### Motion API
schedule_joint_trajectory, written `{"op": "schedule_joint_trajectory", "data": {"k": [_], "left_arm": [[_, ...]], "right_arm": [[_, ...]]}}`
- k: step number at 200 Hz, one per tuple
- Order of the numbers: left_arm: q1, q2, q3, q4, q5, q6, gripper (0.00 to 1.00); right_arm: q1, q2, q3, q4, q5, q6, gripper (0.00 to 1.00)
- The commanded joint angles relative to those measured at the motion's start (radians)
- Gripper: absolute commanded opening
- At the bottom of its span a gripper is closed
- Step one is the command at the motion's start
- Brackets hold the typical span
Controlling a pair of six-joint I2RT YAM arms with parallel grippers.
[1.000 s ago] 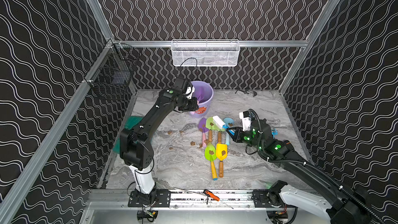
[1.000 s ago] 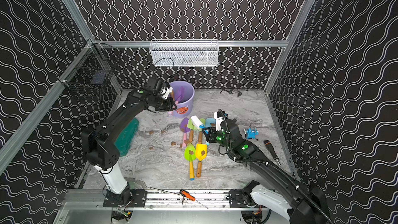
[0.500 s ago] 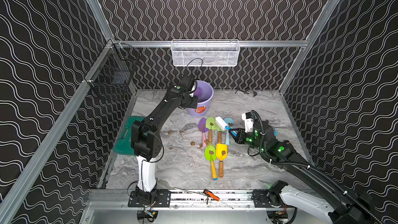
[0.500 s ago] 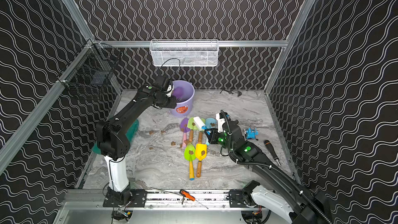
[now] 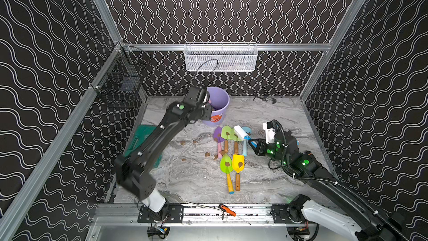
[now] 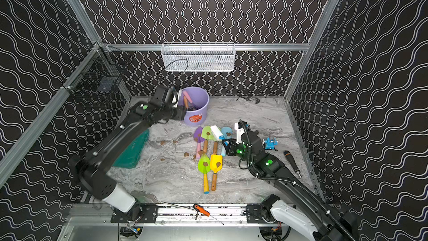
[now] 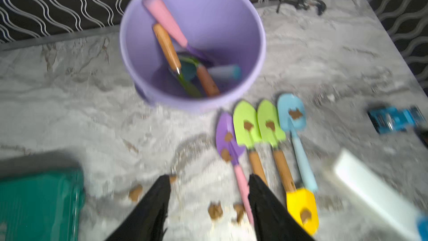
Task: Brush the soil off the hand trowel and place it into the bucket
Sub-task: Place the hand trowel in the bucket, then pick up the hand trowel from the center of the board.
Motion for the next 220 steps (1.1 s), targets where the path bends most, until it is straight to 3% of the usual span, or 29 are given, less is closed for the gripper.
{"op": "schedule_joint_trajectory", "data": {"k": [1, 31, 62, 103, 153, 220], "left_arm": [[-0.049, -0.130, -0.161, 0.044, -0.063, -0.119, 0.58], [-0.158, -0.284, -0.449, 0.108, -0.034, -0.252, 0.67], [-0.254, -0.241, -0.592, 0.238, -0.012, -0.351, 0.65], [-0.352, -0.049, -0.535, 0.266, -0.105, -0.347, 0.64], [-0.344, 0.135, -0.433, 0.294, -0.193, -0.294, 0.63], [-0.255, 0.321, -0.328, 0.304, -0.134, -0.237, 0.62]], "right_arm": [[0.002, -0.020, -0.014, -0.028, 0.026, -0.003, 0.00], [0.002, -0.007, -0.031, -0.053, -0.002, 0.012, 0.00], [0.002, 0.018, -0.052, -0.023, -0.031, 0.029, 0.00], [0.002, 0.039, -0.031, -0.032, -0.031, 0.021, 0.00], [0.002, 0.037, -0.029, -0.022, -0.023, 0.020, 0.00], [0.002, 0.026, -0.052, -0.026, -0.006, 0.015, 0.00]]}}
